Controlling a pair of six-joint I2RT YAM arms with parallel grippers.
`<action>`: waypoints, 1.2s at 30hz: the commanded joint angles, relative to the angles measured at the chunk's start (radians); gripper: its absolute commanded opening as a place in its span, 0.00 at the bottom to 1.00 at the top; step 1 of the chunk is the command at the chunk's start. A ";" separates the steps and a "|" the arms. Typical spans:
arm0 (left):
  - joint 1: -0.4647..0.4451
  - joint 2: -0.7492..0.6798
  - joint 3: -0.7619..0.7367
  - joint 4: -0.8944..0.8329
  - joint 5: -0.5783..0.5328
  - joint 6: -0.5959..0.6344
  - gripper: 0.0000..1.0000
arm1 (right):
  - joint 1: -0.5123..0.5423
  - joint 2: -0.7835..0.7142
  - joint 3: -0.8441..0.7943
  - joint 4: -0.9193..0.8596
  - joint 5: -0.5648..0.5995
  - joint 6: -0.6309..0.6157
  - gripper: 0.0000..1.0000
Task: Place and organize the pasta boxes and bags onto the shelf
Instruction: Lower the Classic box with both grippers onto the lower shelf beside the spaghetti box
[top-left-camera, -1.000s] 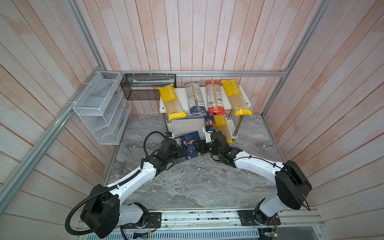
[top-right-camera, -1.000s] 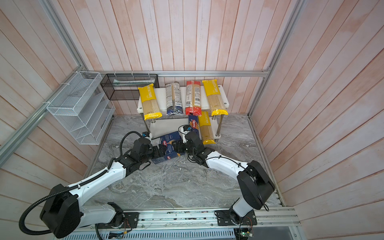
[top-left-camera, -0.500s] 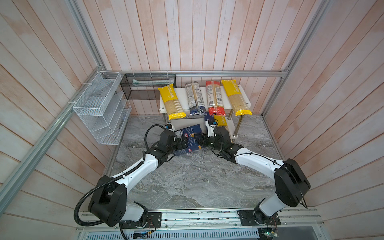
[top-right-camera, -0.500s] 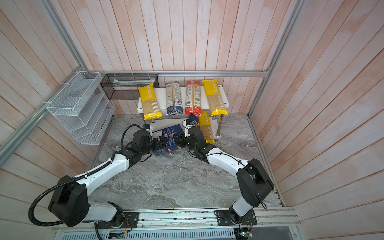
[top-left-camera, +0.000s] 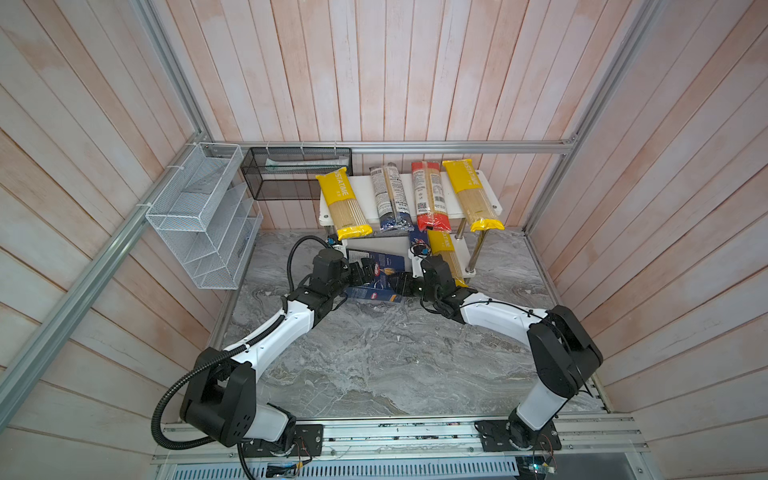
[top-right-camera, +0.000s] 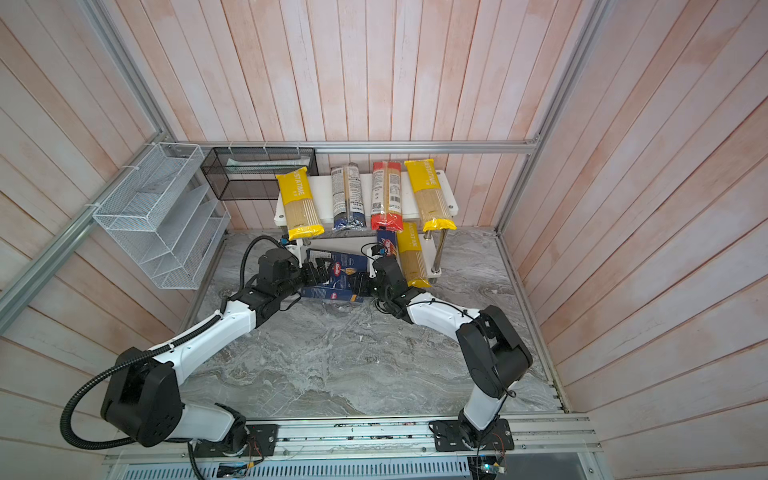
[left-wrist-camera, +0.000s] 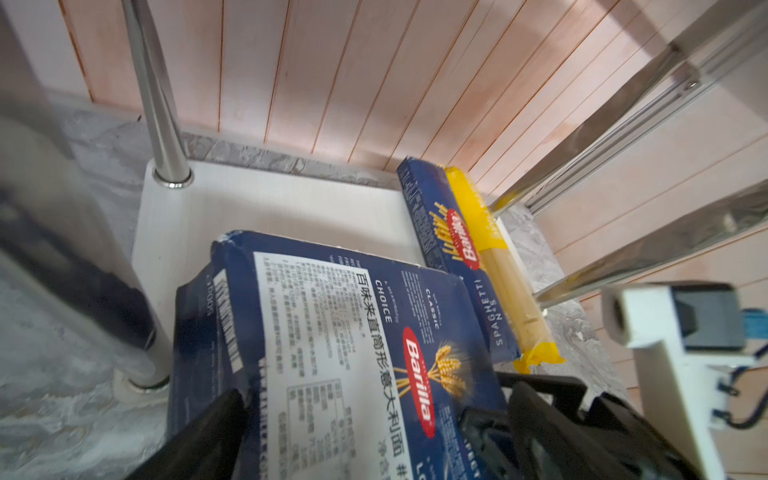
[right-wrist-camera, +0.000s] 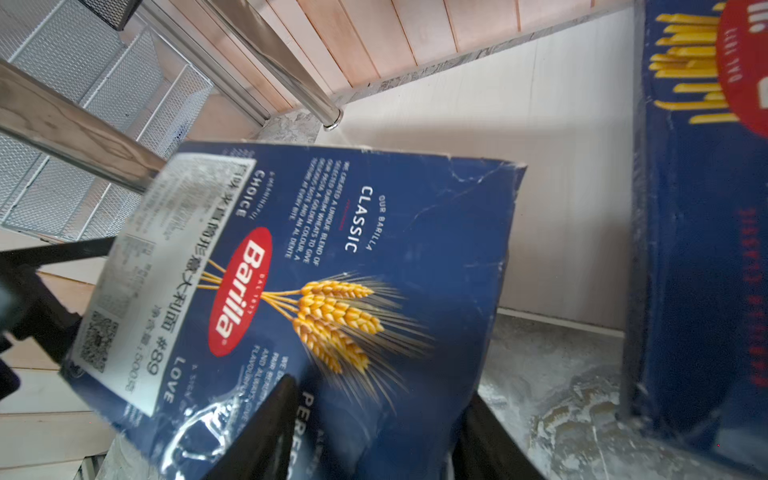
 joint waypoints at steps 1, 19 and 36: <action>-0.032 0.028 0.052 0.149 0.193 0.011 1.00 | 0.044 -0.006 0.077 0.163 -0.146 -0.004 0.55; -0.006 0.097 0.073 0.150 0.210 0.027 1.00 | 0.007 0.056 0.181 0.127 -0.132 -0.041 0.55; 0.015 0.228 0.165 0.138 0.201 0.018 1.00 | -0.045 0.118 0.235 0.139 -0.170 -0.041 0.56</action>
